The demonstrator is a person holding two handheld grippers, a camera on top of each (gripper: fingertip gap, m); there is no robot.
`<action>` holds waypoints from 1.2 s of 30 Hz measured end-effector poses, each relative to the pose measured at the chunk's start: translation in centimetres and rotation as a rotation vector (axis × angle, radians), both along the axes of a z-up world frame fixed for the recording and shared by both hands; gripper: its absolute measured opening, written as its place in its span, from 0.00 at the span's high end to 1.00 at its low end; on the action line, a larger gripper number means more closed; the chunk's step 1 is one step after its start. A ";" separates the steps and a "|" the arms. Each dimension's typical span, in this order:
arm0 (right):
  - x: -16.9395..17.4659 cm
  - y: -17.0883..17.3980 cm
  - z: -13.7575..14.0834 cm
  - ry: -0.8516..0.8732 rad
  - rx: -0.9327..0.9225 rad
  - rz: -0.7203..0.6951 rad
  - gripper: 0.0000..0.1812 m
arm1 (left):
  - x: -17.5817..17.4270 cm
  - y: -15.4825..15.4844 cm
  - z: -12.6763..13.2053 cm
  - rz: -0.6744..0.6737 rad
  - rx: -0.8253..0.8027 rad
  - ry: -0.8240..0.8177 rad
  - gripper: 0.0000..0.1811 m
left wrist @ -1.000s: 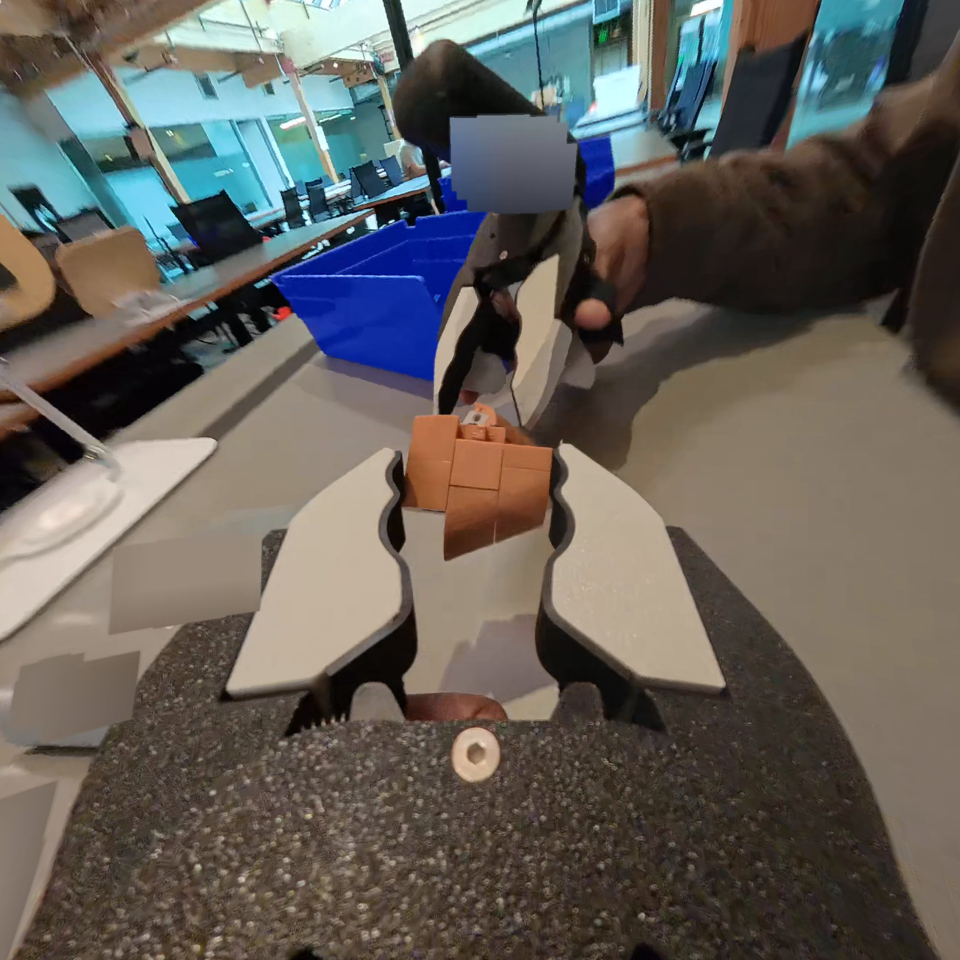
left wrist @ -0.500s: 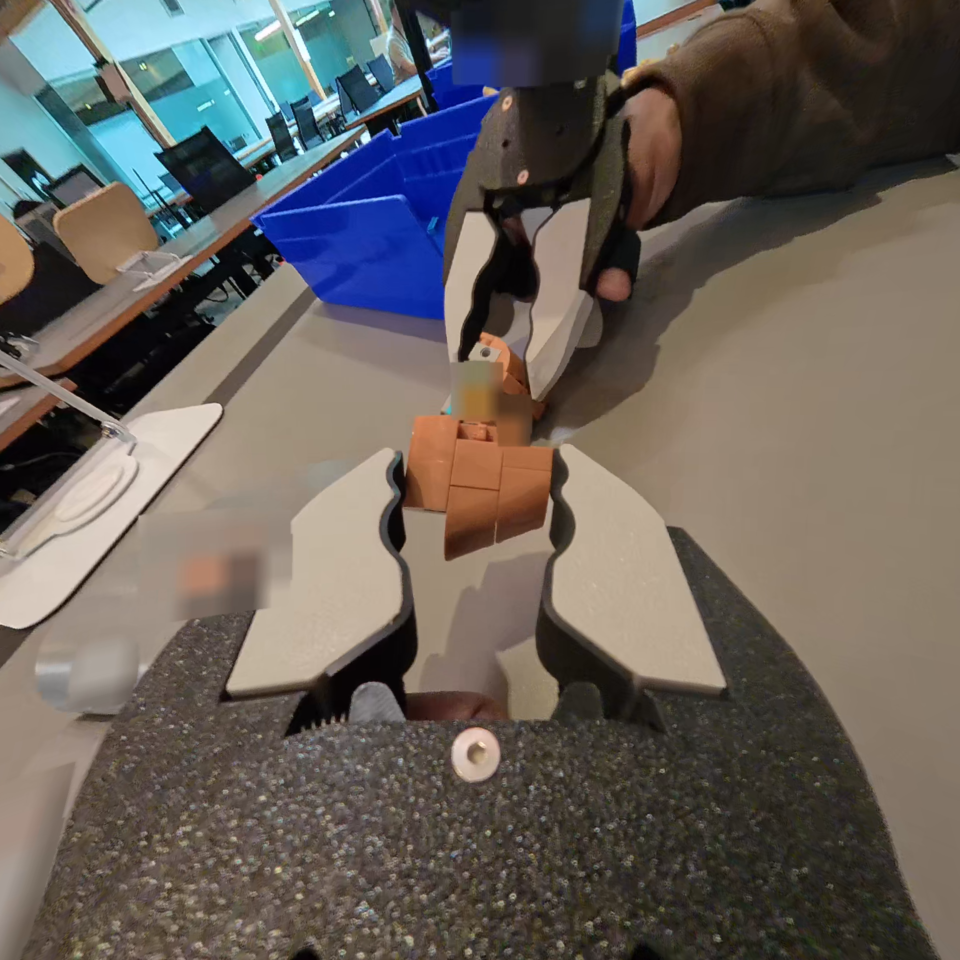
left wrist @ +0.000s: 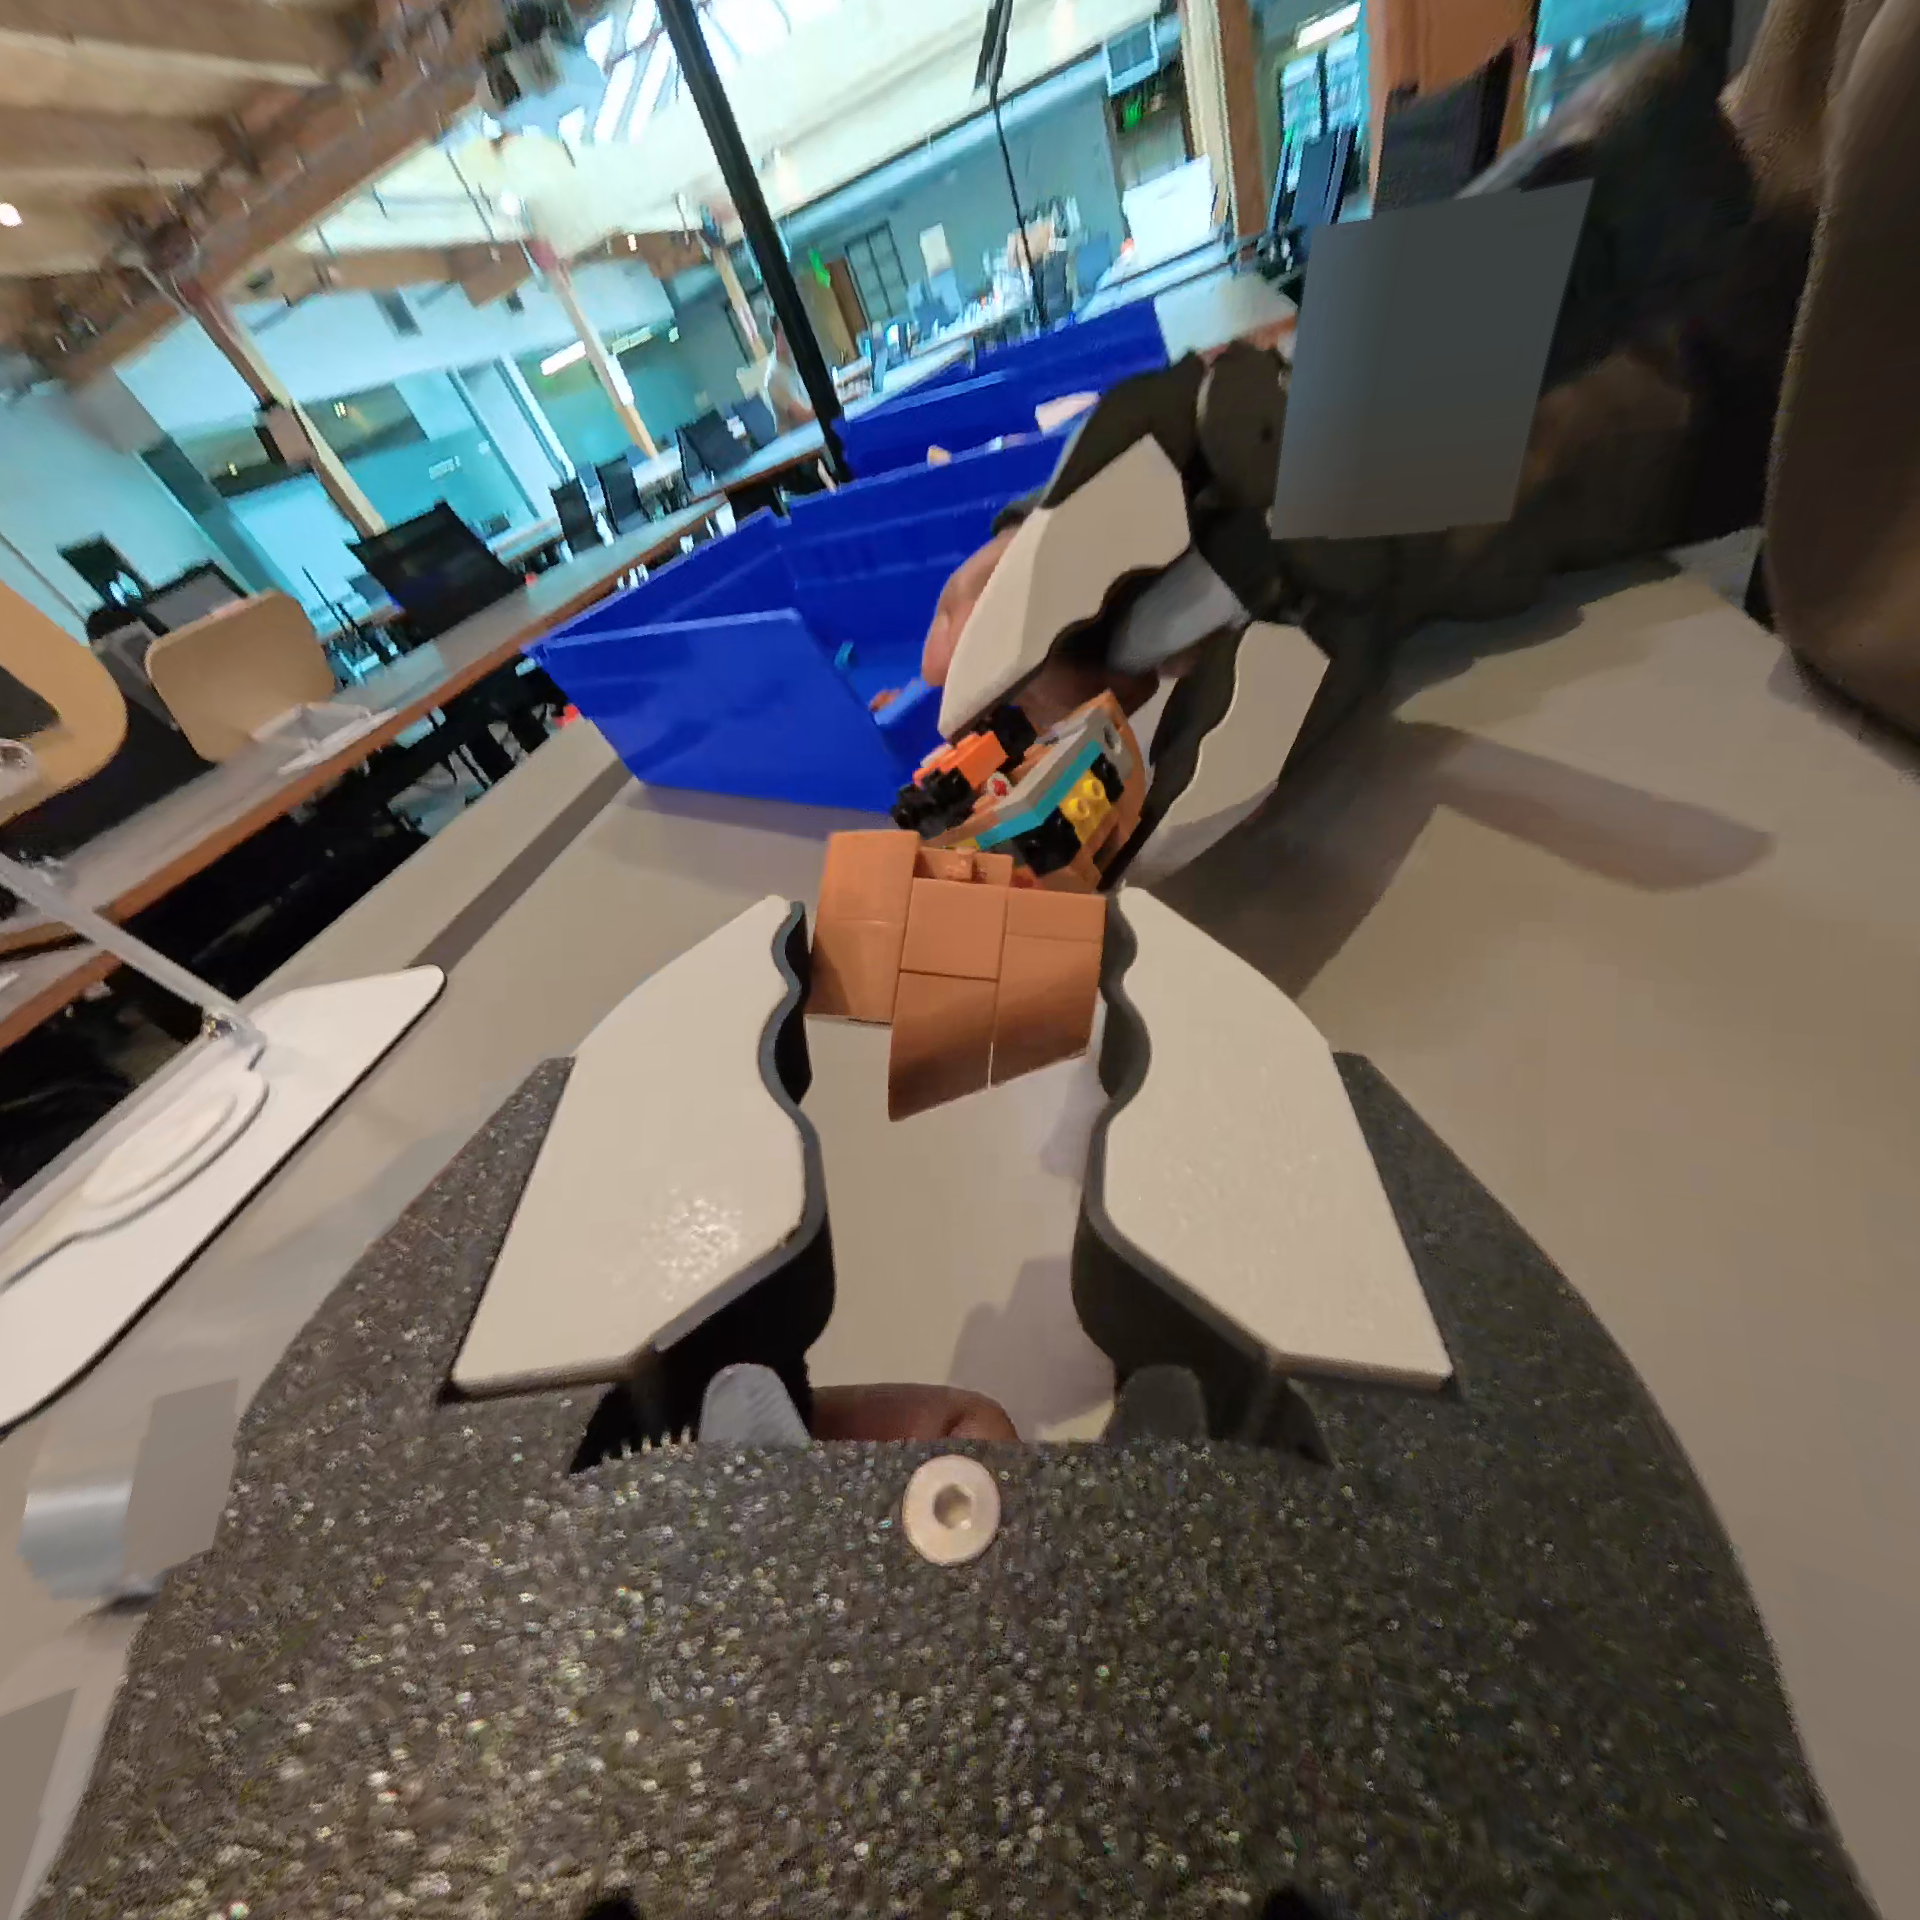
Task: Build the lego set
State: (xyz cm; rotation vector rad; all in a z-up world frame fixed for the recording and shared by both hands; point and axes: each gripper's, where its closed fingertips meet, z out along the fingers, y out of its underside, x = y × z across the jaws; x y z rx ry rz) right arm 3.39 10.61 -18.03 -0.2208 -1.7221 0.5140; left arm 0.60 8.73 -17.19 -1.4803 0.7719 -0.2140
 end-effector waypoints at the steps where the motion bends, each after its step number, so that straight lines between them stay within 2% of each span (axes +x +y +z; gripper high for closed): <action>1: 0.1 -0.2 0.3 0.029 0.009 0.003 0.74 | 0.0 -0.2 0.4 -0.010 0.021 -0.016 0.70; 5: 0.2 -0.7 1.0 0.123 0.094 0.003 0.74 | 0.2 -0.9 1.8 -0.052 0.098 -0.084 0.70; 9: 0.2 -1.4 1.2 0.176 0.162 0.010 0.74 | 0.4 -1.1 2.0 -0.069 0.121 -0.096 0.70; 13: 0.0 -1.7 1.1 0.219 0.248 0.006 0.74 | 0.6 -1.0 1.9 -0.081 0.096 -0.125 0.70; 19: -0.3 -1.9 1.1 0.282 0.332 -0.003 0.74 | 0.7 -1.0 2.4 -0.122 0.022 -0.278 0.71; 24: -0.5 -2.1 1.2 0.311 0.344 0.003 0.74 | 0.4 -0.8 2.7 -0.131 -0.005 -0.342 0.70; 36: -0.3 -2.1 1.3 0.305 0.286 0.011 0.74 | 0.5 -0.9 2.6 -0.142 -0.006 -0.342 0.71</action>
